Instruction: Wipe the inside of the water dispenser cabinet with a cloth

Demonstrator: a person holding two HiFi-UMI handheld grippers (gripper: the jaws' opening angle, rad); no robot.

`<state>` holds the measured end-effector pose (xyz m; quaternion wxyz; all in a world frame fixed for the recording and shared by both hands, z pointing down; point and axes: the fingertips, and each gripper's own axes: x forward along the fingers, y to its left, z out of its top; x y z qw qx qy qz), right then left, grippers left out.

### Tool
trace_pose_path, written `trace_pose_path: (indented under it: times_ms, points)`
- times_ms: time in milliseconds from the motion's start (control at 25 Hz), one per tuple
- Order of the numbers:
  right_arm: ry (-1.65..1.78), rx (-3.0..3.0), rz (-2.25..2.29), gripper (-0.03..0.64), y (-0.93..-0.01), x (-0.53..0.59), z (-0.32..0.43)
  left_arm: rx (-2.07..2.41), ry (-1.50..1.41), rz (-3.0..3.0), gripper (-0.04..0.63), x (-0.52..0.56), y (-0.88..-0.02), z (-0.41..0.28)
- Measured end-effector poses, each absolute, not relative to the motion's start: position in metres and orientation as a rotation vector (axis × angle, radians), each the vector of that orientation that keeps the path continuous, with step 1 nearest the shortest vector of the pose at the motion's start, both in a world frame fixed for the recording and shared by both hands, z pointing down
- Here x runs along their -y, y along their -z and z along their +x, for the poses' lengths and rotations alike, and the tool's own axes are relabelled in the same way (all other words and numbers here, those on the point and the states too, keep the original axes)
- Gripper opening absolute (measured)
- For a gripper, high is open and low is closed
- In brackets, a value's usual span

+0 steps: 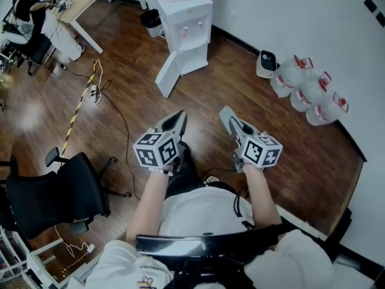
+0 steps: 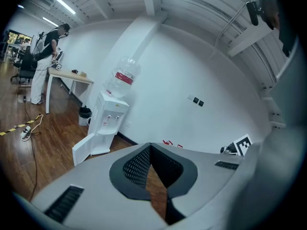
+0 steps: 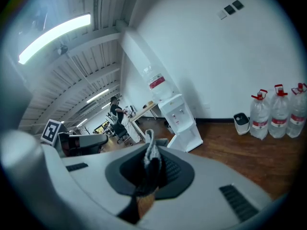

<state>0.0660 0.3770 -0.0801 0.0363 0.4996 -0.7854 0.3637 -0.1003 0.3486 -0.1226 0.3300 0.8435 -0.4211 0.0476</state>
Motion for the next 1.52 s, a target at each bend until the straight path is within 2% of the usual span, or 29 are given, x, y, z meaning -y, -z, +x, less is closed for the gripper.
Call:
trace_pose_path:
  times_ms: [440,920,1280,1520]
  points:
    - [-1.051,2.347,1.568,0.034,0.073,-0.192,0.023,1.033,-0.18,2.244,-0.012,-0.168,0.105,-0.12]
    - [-1.105,2.175,1.541,0.034,0.004,-0.044,-0.013,0.936,-0.302,2.213,-0.012,-0.031,0.043,-0.139]
    - [-1.158,2.144,1.356,0.034,-0.108,0.038,-0.005,1.03,-0.352,2.122,-0.012,0.043,-0.065,-0.113]
    - [-1.061,2.184,1.183,0.034,-0.221,0.087,-0.003,1.127,-0.388,2.082,-0.012,0.079,-0.184,-0.102]
